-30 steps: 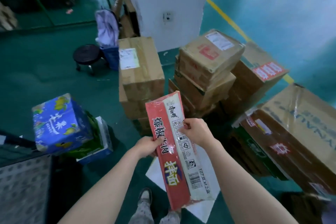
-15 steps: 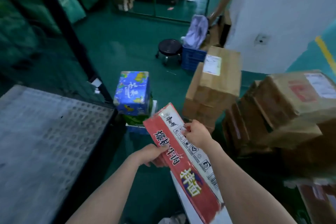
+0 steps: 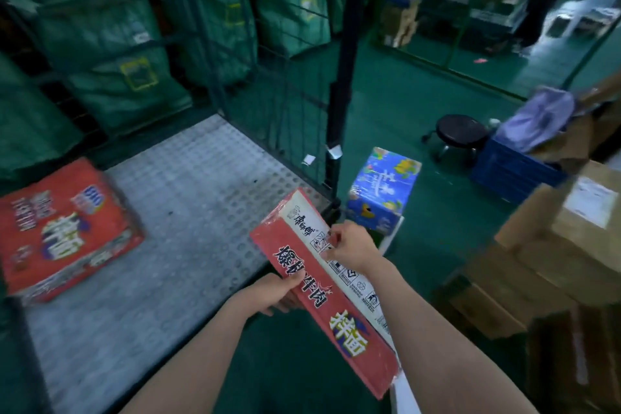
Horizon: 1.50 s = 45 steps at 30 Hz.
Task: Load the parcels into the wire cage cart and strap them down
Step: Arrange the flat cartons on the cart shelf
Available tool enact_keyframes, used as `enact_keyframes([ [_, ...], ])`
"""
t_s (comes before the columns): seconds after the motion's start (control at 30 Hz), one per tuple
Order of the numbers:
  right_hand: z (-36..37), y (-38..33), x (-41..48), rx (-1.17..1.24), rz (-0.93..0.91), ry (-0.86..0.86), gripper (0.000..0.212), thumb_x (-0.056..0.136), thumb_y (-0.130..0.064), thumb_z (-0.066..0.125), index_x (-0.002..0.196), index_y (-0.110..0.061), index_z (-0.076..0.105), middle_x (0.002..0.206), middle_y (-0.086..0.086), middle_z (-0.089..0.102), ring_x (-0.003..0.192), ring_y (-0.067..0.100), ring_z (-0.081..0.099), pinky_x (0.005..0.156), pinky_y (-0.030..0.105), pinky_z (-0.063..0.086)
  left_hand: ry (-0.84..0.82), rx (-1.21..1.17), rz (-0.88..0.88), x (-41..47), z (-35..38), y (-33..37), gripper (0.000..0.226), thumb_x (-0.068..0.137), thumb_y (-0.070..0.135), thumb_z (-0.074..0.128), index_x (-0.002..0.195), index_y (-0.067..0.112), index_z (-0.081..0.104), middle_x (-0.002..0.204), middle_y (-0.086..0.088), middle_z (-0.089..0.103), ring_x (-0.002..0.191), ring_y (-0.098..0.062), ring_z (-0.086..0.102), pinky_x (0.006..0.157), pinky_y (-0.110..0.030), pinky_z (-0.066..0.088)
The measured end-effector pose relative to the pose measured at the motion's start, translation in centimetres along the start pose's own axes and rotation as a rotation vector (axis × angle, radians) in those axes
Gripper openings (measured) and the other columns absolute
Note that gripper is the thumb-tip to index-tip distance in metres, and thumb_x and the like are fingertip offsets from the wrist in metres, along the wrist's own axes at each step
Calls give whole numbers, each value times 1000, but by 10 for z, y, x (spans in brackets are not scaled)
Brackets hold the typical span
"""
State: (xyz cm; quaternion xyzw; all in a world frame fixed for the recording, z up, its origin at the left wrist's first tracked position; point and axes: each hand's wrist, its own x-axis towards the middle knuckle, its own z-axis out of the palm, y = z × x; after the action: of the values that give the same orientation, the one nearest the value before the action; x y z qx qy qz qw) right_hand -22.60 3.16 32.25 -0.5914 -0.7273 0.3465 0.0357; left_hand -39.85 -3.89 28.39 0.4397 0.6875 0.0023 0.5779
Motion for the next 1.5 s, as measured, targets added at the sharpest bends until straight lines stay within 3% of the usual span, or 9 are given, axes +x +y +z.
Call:
enact_keyframes([
  [0.17,35,-79,33,-127,-165,-39,36,79,-23,73,63,-18,41,80,-1,49,78,17,49,63,25,35,33,-63,-9,-22,-52,-48,58,91,66,22,100,23,62,110,3,67,95,-16,62,96,-39,44],
  [0.3,51,-128,55,-214,-262,-72,24,82,-27,71,76,-16,51,91,1,51,80,19,50,67,26,40,60,-134,-8,-20,-90,-82,72,77,83,25,95,27,65,101,10,67,100,-18,62,98,-41,44],
  [0.4,63,-161,76,-234,-326,-84,36,83,-26,70,64,-26,39,97,2,54,83,17,50,71,26,43,147,-217,-3,-23,-114,-94,49,99,51,24,93,18,60,89,6,60,71,-3,59,52,-8,45],
  [0.47,68,-182,94,-278,-380,-111,36,84,-25,69,64,-26,38,98,3,55,84,18,50,75,28,44,232,-264,9,-38,-131,-88,41,102,37,26,95,12,58,83,5,58,54,5,57,37,-3,36],
  [0.7,67,-251,182,-368,-549,-205,19,84,-22,70,78,-20,52,97,2,40,91,20,47,75,25,36,348,-470,-61,10,-200,-103,61,95,58,26,115,11,61,119,-6,65,105,-20,59,91,-36,41],
  [0.9,61,-294,261,-447,-689,-231,21,85,-21,68,100,-9,63,98,2,41,100,24,52,78,27,40,490,-668,-100,40,-254,-83,42,98,50,32,89,18,58,111,-5,67,111,-24,58,90,-34,39],
  [1.17,75,-355,340,-499,-814,-220,20,88,-24,65,100,-9,62,101,4,38,109,25,47,78,28,39,610,-879,-168,84,-321,-84,53,97,49,34,112,5,59,119,-11,65,105,-24,61,90,-36,40],
  [1.37,99,-417,401,-720,-874,-92,30,89,-27,63,114,-12,62,127,11,41,114,28,45,91,37,42,637,-1051,-167,127,-389,-93,40,98,49,34,85,16,54,119,-10,64,97,-21,60,86,-33,37],
  [1.5,131,-458,449,-825,-893,-40,28,91,-27,59,114,-11,61,127,10,42,115,26,44,93,38,41,621,-1117,-159,166,-441,-117,54,98,51,29,110,10,60,106,-3,64,84,-15,58,85,-32,35],
])
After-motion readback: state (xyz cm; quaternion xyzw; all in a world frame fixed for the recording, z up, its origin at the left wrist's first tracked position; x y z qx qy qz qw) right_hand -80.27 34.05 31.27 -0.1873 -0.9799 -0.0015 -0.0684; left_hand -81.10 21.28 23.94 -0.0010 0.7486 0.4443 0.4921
